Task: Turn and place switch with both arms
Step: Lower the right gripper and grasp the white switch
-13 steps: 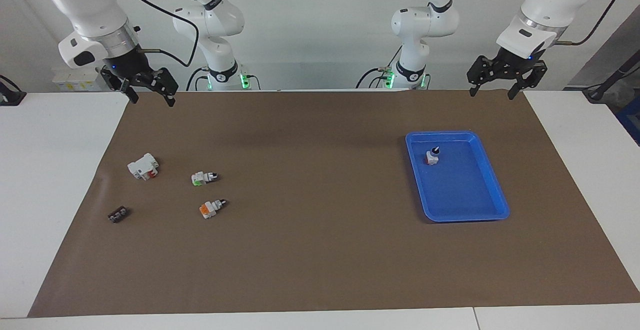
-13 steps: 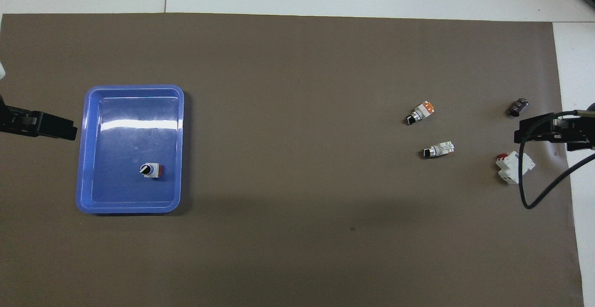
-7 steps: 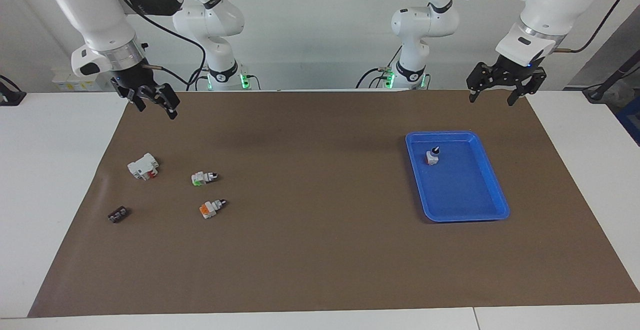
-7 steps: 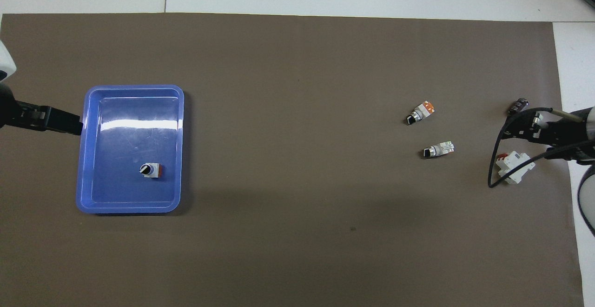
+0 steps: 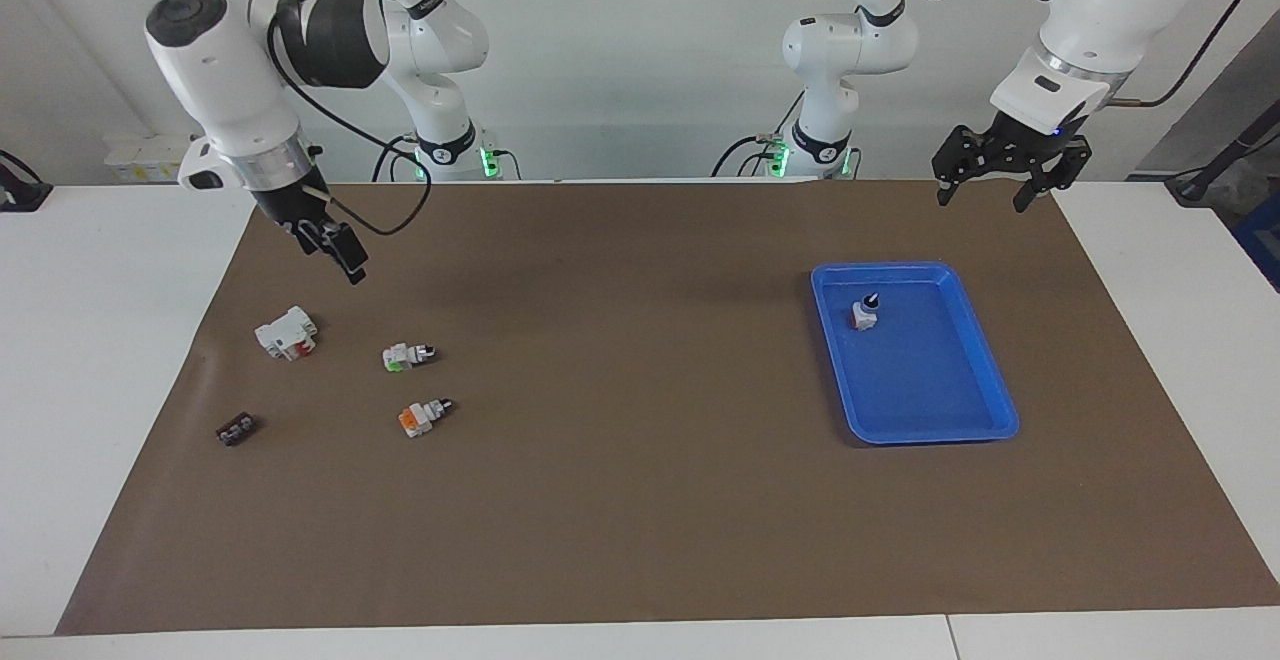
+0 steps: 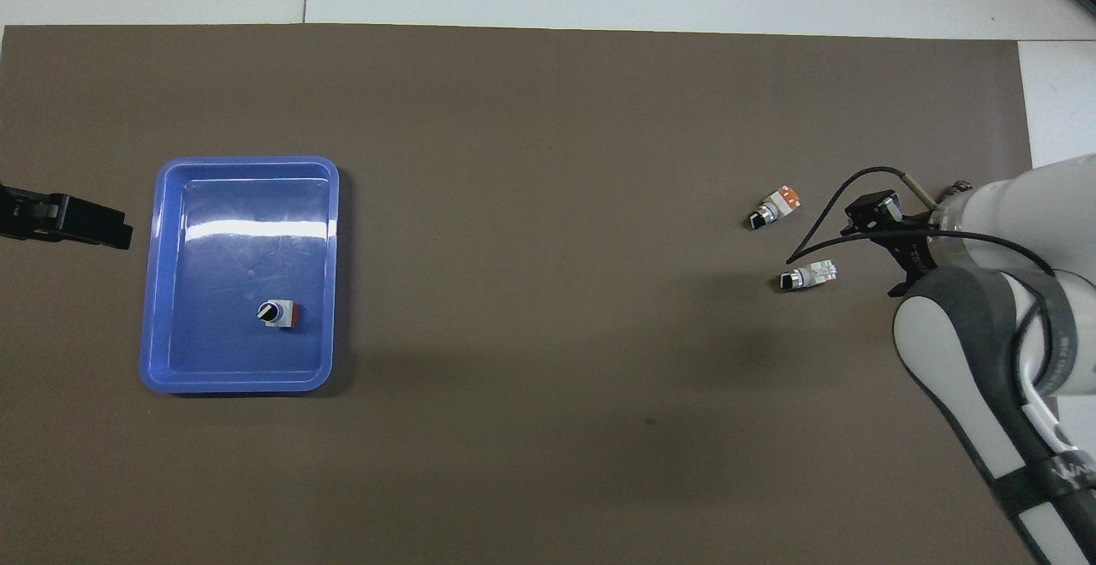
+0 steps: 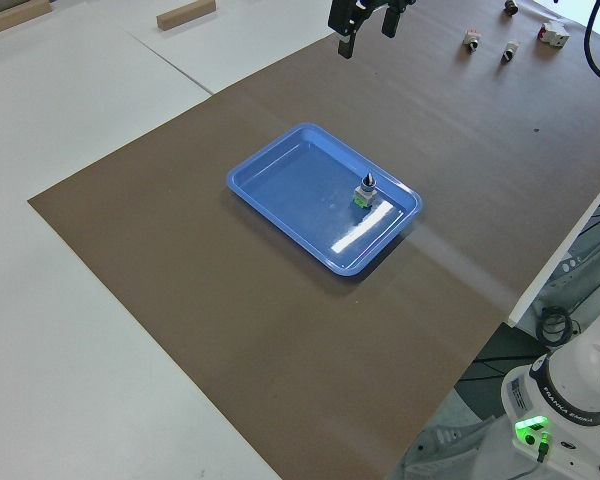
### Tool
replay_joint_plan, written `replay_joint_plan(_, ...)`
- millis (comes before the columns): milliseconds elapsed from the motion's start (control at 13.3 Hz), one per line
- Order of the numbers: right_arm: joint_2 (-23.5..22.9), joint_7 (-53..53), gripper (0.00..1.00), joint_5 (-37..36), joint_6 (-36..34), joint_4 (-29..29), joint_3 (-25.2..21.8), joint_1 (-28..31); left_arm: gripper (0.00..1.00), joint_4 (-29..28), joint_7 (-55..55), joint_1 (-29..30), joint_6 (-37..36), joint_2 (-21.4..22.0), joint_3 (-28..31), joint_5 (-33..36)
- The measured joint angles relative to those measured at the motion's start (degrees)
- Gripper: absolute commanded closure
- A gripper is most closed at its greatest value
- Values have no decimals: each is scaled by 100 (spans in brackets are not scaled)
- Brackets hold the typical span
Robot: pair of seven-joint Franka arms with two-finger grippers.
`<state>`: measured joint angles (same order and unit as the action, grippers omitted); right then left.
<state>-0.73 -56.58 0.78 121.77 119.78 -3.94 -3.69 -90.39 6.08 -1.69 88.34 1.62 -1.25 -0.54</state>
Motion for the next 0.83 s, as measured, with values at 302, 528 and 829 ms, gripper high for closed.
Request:
replay_joint_plan(302,-466,-793,1,43,1062,460,-5,10,0,0,0,0,-1,0,-4,0)
replay_joint_plan(528,-691,-894,1,154,1343,607,-17,32,0,0,0,0,-1,1,-4,0)
replay_joint_plan(829,-789,-901,1,445,1618,621,-17,23,0,0,0,0,-1,1,-4,0)
